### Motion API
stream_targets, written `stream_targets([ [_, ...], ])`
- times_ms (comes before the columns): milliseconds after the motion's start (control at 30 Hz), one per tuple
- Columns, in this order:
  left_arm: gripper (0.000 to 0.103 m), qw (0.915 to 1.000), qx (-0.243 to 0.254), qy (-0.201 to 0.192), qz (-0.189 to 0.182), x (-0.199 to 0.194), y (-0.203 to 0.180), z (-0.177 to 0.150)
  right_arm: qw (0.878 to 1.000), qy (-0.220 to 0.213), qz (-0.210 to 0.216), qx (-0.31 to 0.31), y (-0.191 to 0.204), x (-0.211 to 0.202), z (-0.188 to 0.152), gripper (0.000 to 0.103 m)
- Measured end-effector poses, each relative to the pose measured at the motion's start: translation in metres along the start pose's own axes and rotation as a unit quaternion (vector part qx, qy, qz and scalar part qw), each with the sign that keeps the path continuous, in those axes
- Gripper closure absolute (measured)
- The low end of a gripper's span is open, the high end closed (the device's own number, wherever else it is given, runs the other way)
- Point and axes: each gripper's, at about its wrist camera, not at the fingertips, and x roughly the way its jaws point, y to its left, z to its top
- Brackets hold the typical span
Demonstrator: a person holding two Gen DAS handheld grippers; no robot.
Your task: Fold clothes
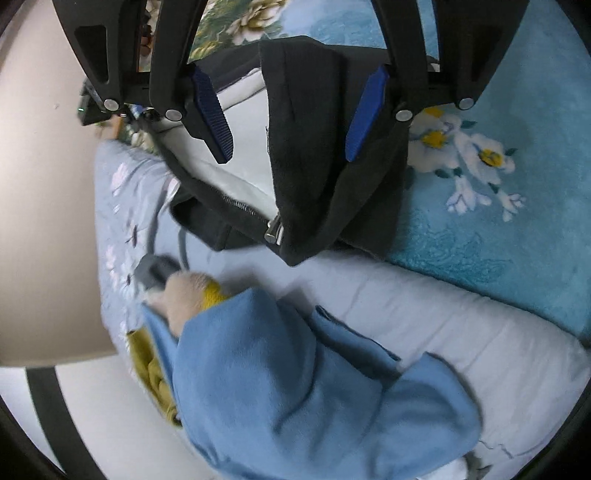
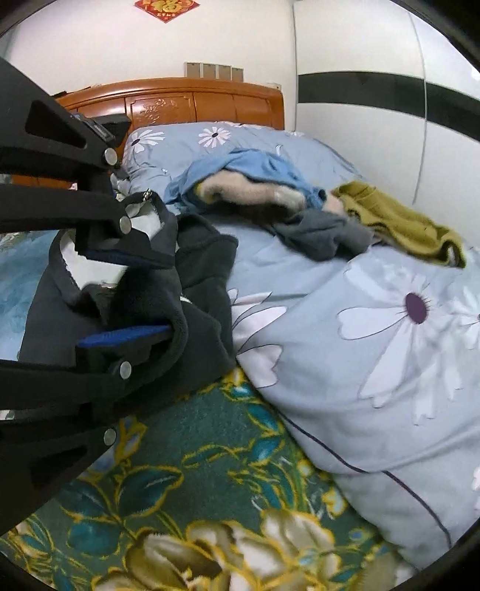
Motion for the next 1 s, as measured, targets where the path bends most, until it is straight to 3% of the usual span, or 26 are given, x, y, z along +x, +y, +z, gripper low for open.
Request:
stream_targets([
  [267, 0.036, 0.9945, 0.021, 0.023, 0.1, 0.034, -0.02, 0.009, 1.0, -0.002, -0.008, 0.025, -0.004, 0.003, -0.013, 0.07],
  [467, 0.037, 0.9888, 0.029, 0.027, 0.144, 0.041, -0.024, 0.016, 1.0, 0.01, -0.013, 0.016, 0.022, 0.025, -0.013, 0.07],
  [667, 0.044, 0.9824, 0.048, 0.04, 0.176, 0.041, -0.023, 0.017, 0.992, 0.031, -0.119, 0.023, 0.05, 0.059, 0.002, 0.07],
  [833, 0.053, 0.9763, 0.071, 0.046, 0.199, 0.038, -0.022, 0.018, 0.973, 0.033, -0.216, 0.077, 0.055, 0.073, 0.017, 0.07],
  [967, 0.06, 0.9748, 0.079, 0.057, 0.201, 0.037, -0.015, 0.018, 0.96, 0.044, -0.252, 0.113, 0.045, 0.079, 0.023, 0.072],
  [1000, 0.067, 0.9746, 0.08, 0.058, 0.201, 0.036, -0.013, 0.018, 0.958, 0.046, -0.255, 0.12, 0.041, 0.08, 0.024, 0.076],
])
